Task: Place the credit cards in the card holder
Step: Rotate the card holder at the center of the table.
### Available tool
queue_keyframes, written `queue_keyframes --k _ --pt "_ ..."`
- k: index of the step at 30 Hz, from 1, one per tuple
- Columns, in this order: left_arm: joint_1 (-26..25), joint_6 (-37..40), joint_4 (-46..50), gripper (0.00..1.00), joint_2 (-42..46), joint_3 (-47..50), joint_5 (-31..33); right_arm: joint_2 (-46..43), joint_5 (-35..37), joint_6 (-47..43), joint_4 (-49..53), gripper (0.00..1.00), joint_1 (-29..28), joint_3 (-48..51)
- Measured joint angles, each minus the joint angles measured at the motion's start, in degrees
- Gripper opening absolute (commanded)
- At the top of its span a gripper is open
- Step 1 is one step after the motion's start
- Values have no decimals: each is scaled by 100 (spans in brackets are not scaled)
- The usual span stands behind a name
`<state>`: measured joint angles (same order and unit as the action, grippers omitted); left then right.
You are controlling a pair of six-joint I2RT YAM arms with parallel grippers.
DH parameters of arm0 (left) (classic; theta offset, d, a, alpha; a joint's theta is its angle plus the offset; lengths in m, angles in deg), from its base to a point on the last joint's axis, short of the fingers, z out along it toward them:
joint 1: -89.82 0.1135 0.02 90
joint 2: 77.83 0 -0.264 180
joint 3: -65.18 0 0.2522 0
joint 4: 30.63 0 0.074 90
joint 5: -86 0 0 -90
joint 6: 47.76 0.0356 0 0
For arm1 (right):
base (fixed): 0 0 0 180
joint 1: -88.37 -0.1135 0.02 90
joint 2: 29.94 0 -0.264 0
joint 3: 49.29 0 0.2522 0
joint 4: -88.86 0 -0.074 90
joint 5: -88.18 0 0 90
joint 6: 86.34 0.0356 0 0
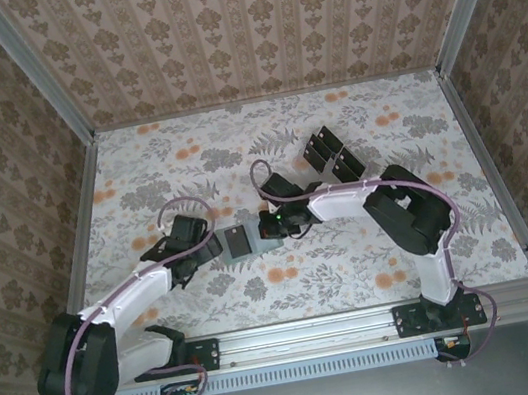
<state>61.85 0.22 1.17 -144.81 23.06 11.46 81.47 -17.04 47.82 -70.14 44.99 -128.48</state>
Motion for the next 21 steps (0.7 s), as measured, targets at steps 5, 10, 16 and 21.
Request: queue_keyframes --k 5,10,16,21 --pt "31 68 -2 100 -7 0 -81 -319 76 170 -61 6 -61 404" --pt "33 153 -9 100 -144 -2 -175 -413 151 208 111 6 -157 391" --pt "31 243 -48 100 -260 -2 -350 -420 149 116 258 6 -168 -26" --pt "24 271 -98 100 -297 0 -439 -417 149 81 271 6 -168 -197"
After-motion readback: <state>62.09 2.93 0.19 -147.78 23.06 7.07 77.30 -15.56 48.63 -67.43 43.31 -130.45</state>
